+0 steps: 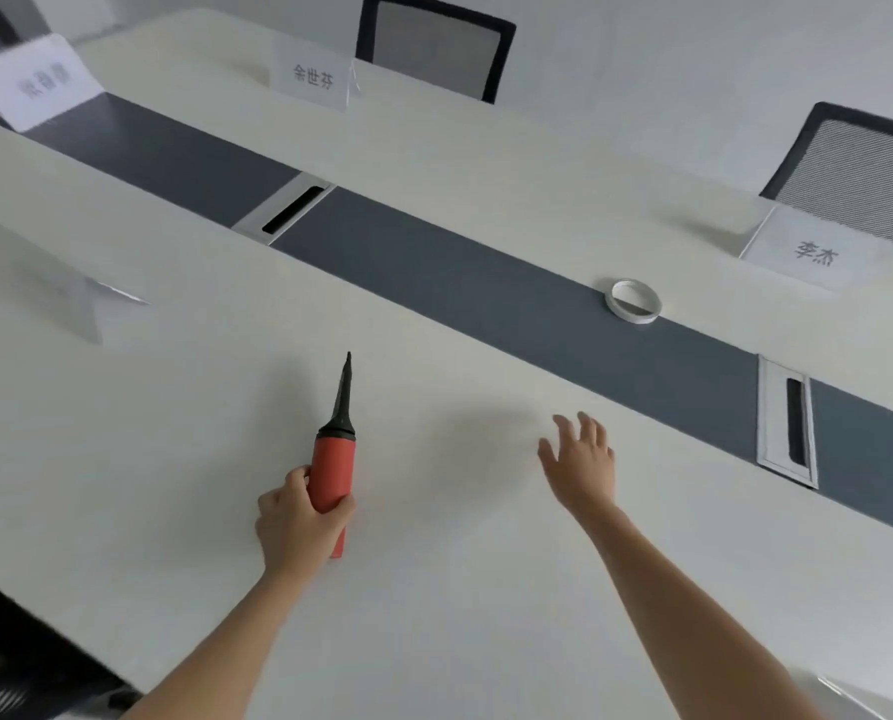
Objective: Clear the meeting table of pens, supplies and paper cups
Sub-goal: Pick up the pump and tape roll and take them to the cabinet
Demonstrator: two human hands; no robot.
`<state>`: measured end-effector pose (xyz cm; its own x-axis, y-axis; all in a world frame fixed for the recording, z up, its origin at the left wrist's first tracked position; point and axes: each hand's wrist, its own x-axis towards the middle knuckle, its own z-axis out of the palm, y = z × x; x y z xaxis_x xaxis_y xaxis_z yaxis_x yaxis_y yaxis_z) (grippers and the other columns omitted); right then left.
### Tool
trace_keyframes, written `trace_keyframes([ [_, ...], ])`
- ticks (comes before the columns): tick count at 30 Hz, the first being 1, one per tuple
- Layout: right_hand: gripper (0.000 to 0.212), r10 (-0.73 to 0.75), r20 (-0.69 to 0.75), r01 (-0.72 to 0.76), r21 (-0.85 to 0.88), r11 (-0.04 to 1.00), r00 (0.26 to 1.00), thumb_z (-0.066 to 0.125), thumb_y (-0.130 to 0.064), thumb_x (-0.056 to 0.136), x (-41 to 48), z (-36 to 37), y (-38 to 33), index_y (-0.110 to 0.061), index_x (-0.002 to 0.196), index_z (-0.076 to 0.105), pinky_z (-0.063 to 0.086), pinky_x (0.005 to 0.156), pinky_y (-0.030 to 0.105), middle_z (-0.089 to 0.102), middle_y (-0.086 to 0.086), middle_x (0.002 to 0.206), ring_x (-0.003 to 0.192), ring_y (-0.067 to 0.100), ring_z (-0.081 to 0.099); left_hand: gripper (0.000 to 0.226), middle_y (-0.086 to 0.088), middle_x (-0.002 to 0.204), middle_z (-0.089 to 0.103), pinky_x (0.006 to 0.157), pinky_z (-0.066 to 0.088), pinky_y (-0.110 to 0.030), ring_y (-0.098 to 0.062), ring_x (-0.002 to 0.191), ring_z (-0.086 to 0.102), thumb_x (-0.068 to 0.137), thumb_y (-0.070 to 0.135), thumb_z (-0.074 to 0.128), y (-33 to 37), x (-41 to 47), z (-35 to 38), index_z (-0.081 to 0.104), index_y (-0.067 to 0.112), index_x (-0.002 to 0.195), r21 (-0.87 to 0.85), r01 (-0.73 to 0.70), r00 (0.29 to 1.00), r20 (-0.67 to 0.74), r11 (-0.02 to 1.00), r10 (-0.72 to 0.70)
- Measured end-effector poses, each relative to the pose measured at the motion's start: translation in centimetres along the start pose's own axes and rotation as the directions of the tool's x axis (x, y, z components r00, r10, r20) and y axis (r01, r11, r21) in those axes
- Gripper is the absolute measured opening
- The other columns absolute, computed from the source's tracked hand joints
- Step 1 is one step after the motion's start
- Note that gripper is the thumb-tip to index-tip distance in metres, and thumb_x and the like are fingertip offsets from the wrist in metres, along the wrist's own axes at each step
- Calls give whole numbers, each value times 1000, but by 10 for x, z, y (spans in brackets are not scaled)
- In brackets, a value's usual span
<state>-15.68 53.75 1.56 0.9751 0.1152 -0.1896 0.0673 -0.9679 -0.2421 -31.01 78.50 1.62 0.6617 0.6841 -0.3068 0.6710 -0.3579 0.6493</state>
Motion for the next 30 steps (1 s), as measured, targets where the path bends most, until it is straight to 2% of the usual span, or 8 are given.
trace_keyframes([
  [4, 44, 30, -83, -28, 22, 999, 996, 44, -26, 93, 74, -20, 21, -9, 133, 39, 27, 106, 45, 28, 16, 146, 135, 33, 22, 65, 3, 88, 50, 84, 37, -38, -31, 113, 41, 55, 41, 51, 5, 8, 8, 48, 14, 114, 63, 17, 1000, -12, 998, -16],
  [8, 47, 44, -114, -40, 34, 999, 992, 42, -21, 91, 141, -38, 36, -7, 135, 34, 27, 106, 47, 29, 14, 147, 135, 32, 22, 62, 7, 87, 48, 79, 34, -36, -31, 111, 41, 55, 40, 50, 5, 11, 12, 48, 15, 112, 123, 27, 999, -29, 992, -24],
  [13, 57, 31, -75, -30, 14, 999, 997, 39, -15, 91, 209, -52, 51, -9, 143, 17, 23, 107, 49, 16, 9, 154, 142, 24, 10, 63, 5, 91, 52, 82, 35, -38, -31, 112, 41, 56, 41, 51, 2, 14, 17, 48, 16, 113, 149, 38, 997, -65, 988, -29],
  [16, 56, 68, -26, -68, 18, 998, 997, 39, -13, 90, 227, -52, 56, -6, 141, 17, 25, 104, 51, 24, 14, 149, 139, 29, 17, 63, 5, 92, 54, 84, 36, -39, -30, 111, 43, 56, 42, 52, 1, 15, 19, 48, 16, 113, 153, 49, 997, -69, 987, -39],
  [22, 37, 86, -123, -99, -106, 989, 989, 41, -12, 88, 198, -27, 53, 2, 121, 49, 28, 99, 45, 47, 25, 129, 126, 36, 33, 63, 4, 93, 52, 82, 34, -37, -29, 112, 39, 56, 40, 51, 3, 11, 19, 46, 16, 114, 135, 55, 997, -62, 989, -47],
  [26, 29, 12, -110, -11, 12, 1000, 994, 39, -6, 89, 128, 2, 23, 8, 111, 52, 31, 96, 45, 53, 28, 117, 114, 40, 43, 56, 4, 93, 53, 83, 34, -37, -29, 112, 39, 61, 37, 54, 7, 9, 17, 46, 16, 113, 103, 60, 998, -39, 993, -56],
  [28, 24, -82, -135, 95, 97, 991, 987, 41, -7, 89, 78, 17, -2, 8, 101, 56, 38, 87, 46, 57, 26, 105, 103, 41, 49, 53, 3, 94, 53, 83, 34, -37, -31, 112, 39, 67, 34, 60, 10, 6, 16, 46, 14, 114, 94, 45, 998, -41, 995, -42],
  [30, 22, -187, -244, 233, 172, 957, 951, 43, -10, 84, 22, 30, -31, 5, 81, 58, 48, 65, 44, 60, 23, 81, 78, 40, 58, 52, -2, 100, 57, 84, 36, -38, -32, 111, 42, 71, 29, 65, 10, -2, 14, 46, 11, 116, 74, 35, 998, -59, 997, -31],
])
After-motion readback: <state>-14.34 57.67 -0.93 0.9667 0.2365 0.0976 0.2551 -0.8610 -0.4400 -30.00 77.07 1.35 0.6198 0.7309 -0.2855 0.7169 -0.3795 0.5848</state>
